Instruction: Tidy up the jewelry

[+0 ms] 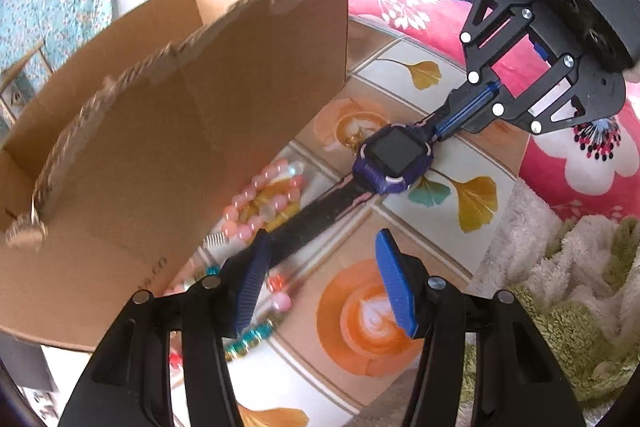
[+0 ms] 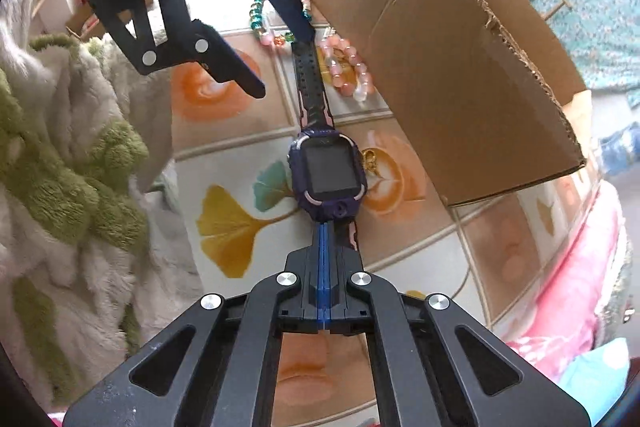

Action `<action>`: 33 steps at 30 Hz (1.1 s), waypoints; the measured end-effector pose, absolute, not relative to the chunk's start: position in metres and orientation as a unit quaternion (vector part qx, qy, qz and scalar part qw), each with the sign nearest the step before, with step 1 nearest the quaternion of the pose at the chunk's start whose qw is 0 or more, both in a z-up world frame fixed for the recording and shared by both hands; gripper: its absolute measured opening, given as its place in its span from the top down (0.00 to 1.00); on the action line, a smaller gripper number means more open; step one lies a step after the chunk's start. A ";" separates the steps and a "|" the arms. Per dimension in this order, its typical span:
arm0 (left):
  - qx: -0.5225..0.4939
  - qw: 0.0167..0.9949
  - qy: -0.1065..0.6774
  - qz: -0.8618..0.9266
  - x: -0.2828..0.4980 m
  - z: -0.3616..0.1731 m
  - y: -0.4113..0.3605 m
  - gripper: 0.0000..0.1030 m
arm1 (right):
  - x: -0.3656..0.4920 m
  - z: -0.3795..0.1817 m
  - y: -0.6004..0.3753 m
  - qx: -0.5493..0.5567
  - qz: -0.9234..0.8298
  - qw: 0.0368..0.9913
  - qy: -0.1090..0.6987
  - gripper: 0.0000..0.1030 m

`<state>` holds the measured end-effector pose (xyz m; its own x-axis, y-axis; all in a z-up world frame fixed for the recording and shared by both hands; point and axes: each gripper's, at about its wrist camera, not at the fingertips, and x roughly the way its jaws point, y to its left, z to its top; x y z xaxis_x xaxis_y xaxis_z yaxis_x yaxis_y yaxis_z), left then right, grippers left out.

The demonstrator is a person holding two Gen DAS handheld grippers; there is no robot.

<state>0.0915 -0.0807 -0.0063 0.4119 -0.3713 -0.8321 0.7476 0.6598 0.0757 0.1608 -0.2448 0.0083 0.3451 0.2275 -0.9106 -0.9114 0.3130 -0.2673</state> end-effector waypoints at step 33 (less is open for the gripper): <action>0.260 0.696 0.456 -0.490 0.130 -0.010 -0.132 0.47 | 0.206 0.008 -0.274 -0.292 0.480 0.689 0.459 0.77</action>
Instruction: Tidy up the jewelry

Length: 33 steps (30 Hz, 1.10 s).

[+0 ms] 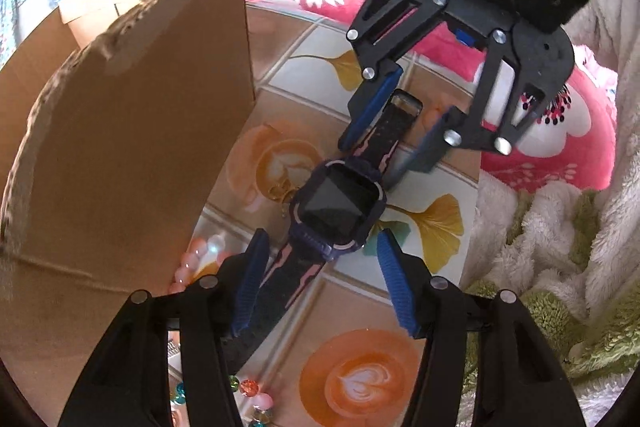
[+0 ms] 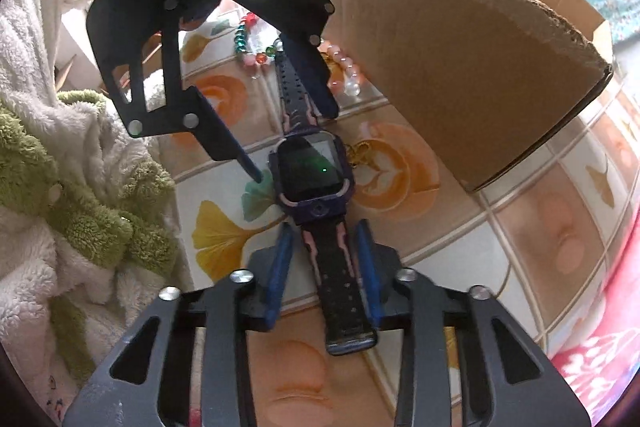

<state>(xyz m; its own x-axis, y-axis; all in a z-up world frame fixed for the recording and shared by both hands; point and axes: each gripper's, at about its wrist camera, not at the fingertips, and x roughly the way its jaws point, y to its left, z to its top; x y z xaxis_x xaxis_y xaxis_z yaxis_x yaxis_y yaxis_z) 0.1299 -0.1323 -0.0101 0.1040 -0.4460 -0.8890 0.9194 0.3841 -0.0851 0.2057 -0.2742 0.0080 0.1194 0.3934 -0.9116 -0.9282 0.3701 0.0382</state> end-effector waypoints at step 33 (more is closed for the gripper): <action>0.275 0.761 0.363 -0.462 0.108 -0.017 -0.132 0.61 | 0.131 0.057 -0.187 -0.598 0.400 0.615 0.323 0.81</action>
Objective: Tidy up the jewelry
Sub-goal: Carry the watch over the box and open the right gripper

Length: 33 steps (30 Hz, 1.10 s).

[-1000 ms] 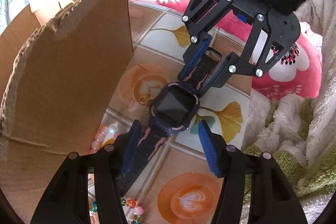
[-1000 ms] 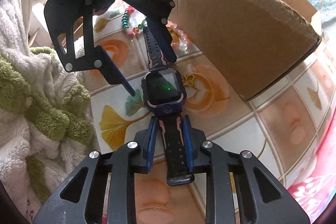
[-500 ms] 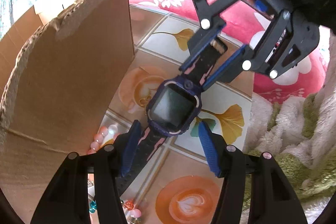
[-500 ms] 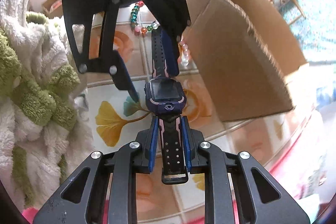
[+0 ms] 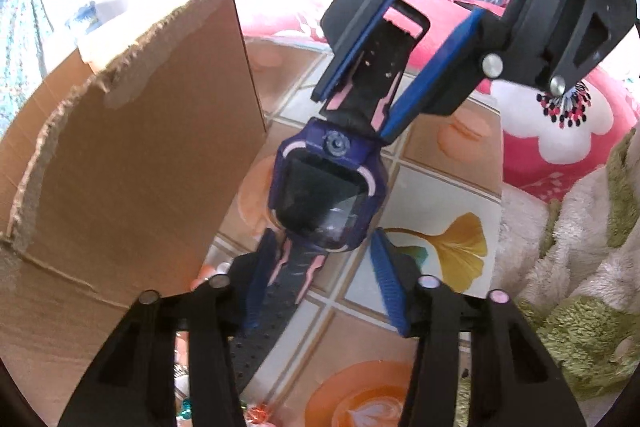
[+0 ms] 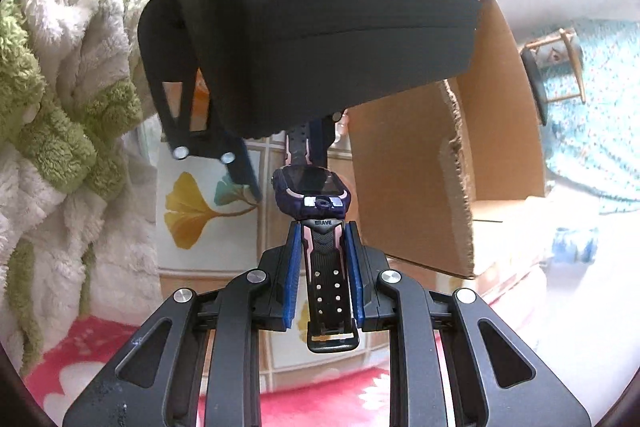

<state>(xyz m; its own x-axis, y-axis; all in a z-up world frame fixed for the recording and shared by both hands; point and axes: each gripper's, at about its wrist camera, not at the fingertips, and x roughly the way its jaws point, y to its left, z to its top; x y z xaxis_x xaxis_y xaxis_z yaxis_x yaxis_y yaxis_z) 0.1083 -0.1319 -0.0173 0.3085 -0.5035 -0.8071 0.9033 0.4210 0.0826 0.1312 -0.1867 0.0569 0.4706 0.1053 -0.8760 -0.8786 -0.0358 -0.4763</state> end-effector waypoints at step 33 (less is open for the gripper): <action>0.412 0.869 0.191 -0.195 0.152 0.125 -0.029 0.75 | 0.175 0.154 -0.105 -0.634 0.328 0.699 0.029 0.81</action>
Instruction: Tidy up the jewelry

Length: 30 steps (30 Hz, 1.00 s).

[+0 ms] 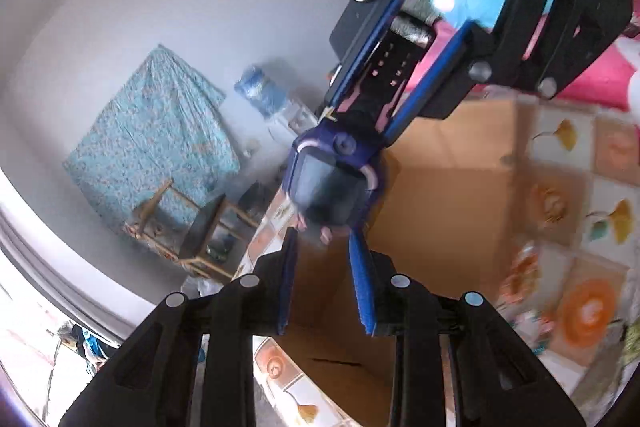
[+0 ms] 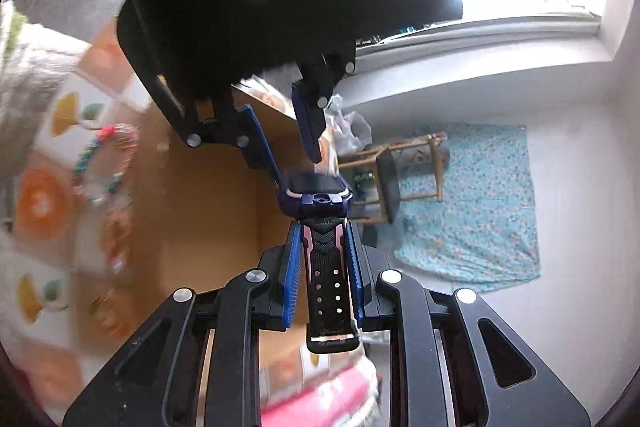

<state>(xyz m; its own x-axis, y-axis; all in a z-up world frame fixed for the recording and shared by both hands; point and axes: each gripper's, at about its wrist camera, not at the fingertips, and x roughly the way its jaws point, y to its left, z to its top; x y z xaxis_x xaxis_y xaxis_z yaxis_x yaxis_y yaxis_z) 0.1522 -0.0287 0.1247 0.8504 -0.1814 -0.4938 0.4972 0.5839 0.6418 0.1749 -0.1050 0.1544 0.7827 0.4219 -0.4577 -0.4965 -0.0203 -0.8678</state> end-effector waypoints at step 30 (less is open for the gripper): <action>0.212 0.917 0.304 -0.147 0.177 0.101 0.024 0.56 | 0.356 0.108 -0.108 -0.312 0.351 0.772 0.428 0.58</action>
<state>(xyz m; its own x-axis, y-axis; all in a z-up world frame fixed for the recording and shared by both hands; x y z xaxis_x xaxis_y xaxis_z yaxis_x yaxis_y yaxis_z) 0.1775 0.0244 0.1008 0.7723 -0.1407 -0.6195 0.3985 0.8667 0.2999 0.3562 -0.1076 0.1084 0.3873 0.2745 -0.8801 -0.8094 0.5584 -0.1821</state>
